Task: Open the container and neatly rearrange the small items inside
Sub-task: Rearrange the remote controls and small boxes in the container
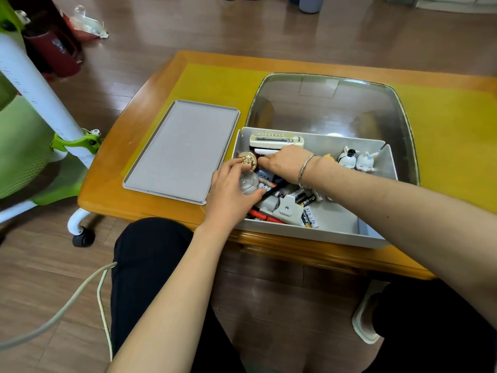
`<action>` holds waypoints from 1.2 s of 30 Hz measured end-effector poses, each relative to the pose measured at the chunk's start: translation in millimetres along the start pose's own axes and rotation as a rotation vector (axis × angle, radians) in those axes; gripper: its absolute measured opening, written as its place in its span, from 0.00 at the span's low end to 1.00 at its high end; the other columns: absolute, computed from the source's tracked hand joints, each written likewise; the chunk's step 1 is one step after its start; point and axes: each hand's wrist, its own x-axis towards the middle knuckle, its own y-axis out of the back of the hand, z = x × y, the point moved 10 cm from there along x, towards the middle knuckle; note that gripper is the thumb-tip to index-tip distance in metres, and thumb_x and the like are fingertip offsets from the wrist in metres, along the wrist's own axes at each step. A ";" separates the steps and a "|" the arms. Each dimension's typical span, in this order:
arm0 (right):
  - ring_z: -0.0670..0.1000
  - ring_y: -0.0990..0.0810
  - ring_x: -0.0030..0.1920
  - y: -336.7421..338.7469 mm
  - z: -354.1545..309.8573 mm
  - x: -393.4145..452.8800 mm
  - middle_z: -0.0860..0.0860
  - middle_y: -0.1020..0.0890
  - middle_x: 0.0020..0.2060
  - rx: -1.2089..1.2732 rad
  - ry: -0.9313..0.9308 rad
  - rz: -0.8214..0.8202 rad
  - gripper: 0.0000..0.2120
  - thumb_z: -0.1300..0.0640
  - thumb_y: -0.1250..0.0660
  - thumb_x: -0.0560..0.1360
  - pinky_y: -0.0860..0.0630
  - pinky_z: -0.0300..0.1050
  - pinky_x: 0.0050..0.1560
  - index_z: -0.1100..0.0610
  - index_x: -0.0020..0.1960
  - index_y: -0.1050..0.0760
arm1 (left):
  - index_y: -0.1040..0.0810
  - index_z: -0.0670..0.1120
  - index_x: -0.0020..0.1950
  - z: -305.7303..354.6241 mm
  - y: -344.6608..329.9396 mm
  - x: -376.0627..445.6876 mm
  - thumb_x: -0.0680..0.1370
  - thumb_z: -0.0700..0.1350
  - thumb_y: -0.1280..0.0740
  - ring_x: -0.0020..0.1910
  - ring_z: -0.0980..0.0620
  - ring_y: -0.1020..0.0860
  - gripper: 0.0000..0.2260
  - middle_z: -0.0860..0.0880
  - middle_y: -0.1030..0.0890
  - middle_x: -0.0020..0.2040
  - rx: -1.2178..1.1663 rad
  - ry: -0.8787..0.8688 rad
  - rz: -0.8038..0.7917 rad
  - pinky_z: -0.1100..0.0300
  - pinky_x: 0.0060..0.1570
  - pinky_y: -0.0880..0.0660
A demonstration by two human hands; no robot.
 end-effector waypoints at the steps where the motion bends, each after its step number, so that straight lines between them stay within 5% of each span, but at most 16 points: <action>1: 0.58 0.20 0.45 -0.3 -0.5 -0.7 0.55 0.23 0.51 0.000 0.005 -0.005 0.11 0.62 0.40 0.78 0.29 0.50 0.35 0.60 0.60 0.34 | 0.27 0.50 0.65 0.3 -0.1 0.2 0.70 0.57 0.26 0.66 0.53 0.35 0.26 0.55 0.32 0.67 0.002 -0.001 -0.001 0.56 0.58 0.29; 5: 0.57 0.21 0.49 -0.8 -4.0 -1.3 0.54 0.29 0.60 -0.003 0.040 -0.022 0.17 0.60 0.41 0.79 0.24 0.51 0.42 0.56 0.67 0.33 | 0.27 0.50 0.64 0.1 0.4 0.4 0.69 0.57 0.26 0.65 0.53 0.34 0.26 0.55 0.32 0.67 0.006 0.003 0.005 0.56 0.59 0.29; 10: 0.56 0.21 0.49 -3.1 -0.1 -6.2 0.52 0.29 0.62 0.059 0.047 0.020 0.21 0.62 0.38 0.77 0.30 0.47 0.37 0.57 0.69 0.36 | 0.26 0.50 0.64 0.1 0.5 0.3 0.69 0.57 0.26 0.65 0.53 0.34 0.26 0.56 0.32 0.67 0.000 0.006 0.001 0.57 0.57 0.29; 14: 0.59 0.21 0.46 3.5 10.9 -27.4 0.54 0.25 0.59 0.257 0.000 0.156 0.25 0.62 0.35 0.74 0.34 0.46 0.34 0.57 0.69 0.37 | 0.26 0.50 0.64 -1.3 -0.3 0.5 0.69 0.59 0.26 0.65 0.53 0.34 0.27 0.55 0.32 0.67 -0.002 0.017 0.000 0.56 0.57 0.28; 18: 0.58 0.20 0.50 11.1 14.4 -60.6 0.55 0.20 0.53 0.546 -0.082 0.333 0.19 0.55 0.38 0.77 0.26 0.48 0.43 0.56 0.66 0.34 | 0.27 0.51 0.65 0.2 -3.5 0.2 0.67 0.63 0.27 0.65 0.52 0.35 0.31 0.56 0.33 0.68 -0.004 -0.003 -0.039 0.58 0.57 0.31; 21: 0.54 0.19 0.52 22.3 21.4 -88.2 0.52 0.20 0.54 0.811 -0.153 0.506 0.17 0.59 0.35 0.75 0.22 0.48 0.44 0.57 0.63 0.33 | 0.30 0.52 0.68 3.8 -4.9 -0.3 0.69 0.72 0.40 0.69 0.50 0.40 0.35 0.55 0.35 0.72 0.086 -0.022 -0.078 0.52 0.65 0.37; 24: 0.43 0.20 0.50 25.7 34.6 -110.3 0.48 0.21 0.52 1.207 -0.259 0.625 0.18 0.65 0.30 0.72 0.24 0.31 0.42 0.50 0.55 0.33 | 0.34 0.52 0.72 10.9 3.2 -2.2 0.75 0.71 0.52 0.74 0.47 0.45 0.33 0.51 0.36 0.74 0.193 -0.075 -0.033 0.45 0.71 0.48; 29: 0.44 0.17 0.46 8.7 42.3 -147.5 0.47 0.20 0.51 1.666 -0.410 0.700 0.21 0.72 0.30 0.70 0.21 0.35 0.40 0.49 0.49 0.33 | 0.31 0.49 0.70 51.3 23.2 -18.6 0.76 0.59 0.36 0.72 0.49 0.40 0.26 0.51 0.31 0.70 0.203 -0.256 0.164 0.48 0.66 0.44; 32: 0.46 0.16 0.45 5.8 38.9 -165.9 0.50 0.20 0.52 1.793 -0.416 0.747 0.20 0.75 0.32 0.69 0.20 0.37 0.41 0.53 0.49 0.34 | 0.33 0.48 0.71 88.2 7.0 -24.5 0.74 0.58 0.32 0.67 0.51 0.34 0.29 0.50 0.28 0.67 0.028 -0.371 0.048 0.53 0.63 0.39; 36: 0.48 0.16 0.45 0.7 33.7 -183.2 0.52 0.21 0.53 1.901 -0.430 0.782 0.21 0.77 0.34 0.69 0.19 0.40 0.44 0.55 0.50 0.34 | 0.32 0.47 0.69 108.9 -22.0 -23.5 0.74 0.48 0.28 0.56 0.60 0.27 0.26 0.52 0.25 0.62 -0.390 -0.292 -0.175 0.60 0.54 0.26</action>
